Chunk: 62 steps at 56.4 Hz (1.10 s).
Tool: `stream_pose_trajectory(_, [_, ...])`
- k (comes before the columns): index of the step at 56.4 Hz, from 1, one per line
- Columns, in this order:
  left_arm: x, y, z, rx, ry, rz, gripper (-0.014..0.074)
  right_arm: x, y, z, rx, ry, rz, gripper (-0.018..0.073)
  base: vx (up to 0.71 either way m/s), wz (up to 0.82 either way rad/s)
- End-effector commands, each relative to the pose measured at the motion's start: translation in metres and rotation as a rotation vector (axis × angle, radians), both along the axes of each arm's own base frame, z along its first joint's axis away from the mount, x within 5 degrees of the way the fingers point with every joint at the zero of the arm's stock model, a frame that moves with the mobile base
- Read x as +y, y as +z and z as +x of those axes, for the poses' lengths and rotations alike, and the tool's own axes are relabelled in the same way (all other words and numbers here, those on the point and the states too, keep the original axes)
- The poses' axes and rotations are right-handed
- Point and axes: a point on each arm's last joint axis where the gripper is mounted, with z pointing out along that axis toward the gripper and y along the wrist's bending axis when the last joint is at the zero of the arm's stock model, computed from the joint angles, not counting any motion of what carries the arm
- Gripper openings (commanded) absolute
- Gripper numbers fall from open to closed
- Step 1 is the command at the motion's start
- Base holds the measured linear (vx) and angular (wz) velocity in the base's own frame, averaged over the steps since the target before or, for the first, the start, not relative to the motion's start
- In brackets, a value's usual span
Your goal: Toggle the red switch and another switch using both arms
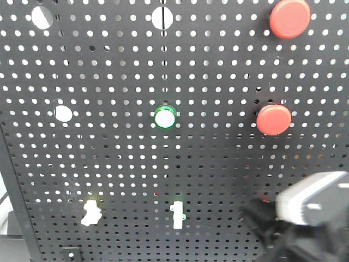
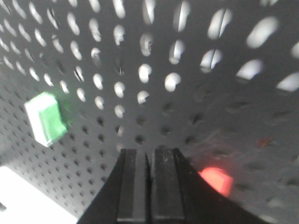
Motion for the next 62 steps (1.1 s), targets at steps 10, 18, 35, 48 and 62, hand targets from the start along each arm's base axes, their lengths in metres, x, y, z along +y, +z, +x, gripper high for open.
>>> stream_pose_trajectory(10, [0.0,0.017,0.002,-0.081,0.013,-0.054,0.0003,-0.003,-0.007,0.005,0.017,-0.065,0.024,-0.0006,0.0,0.0])
stream_pose_trajectory(18, [0.0,0.016,0.002,-0.08,0.013,-0.053,0.0003,-0.004,-0.017,0.003,0.045,-0.065,0.011,-0.0006,0.0,0.0])
stream_pose_trajectory(35, [0.0,0.016,0.002,-0.079,0.013,-0.052,0.0003,-0.002,-0.021,-0.001,0.089,-0.035,0.024,-0.0006,0.0,0.0])
stream_pose_trajectory(48, [0.0,0.017,0.002,-0.074,0.016,-0.069,0.0003,-0.002,-0.028,-0.007,0.146,-0.021,0.057,-0.0006,0.0,0.0])
stream_pose_trajectory(62, [0.004,0.02,-0.005,-0.096,0.011,-0.089,0.0003,-0.047,-0.04,-0.047,0.011,-0.198,0.144,-0.0006,0.0,0.0])
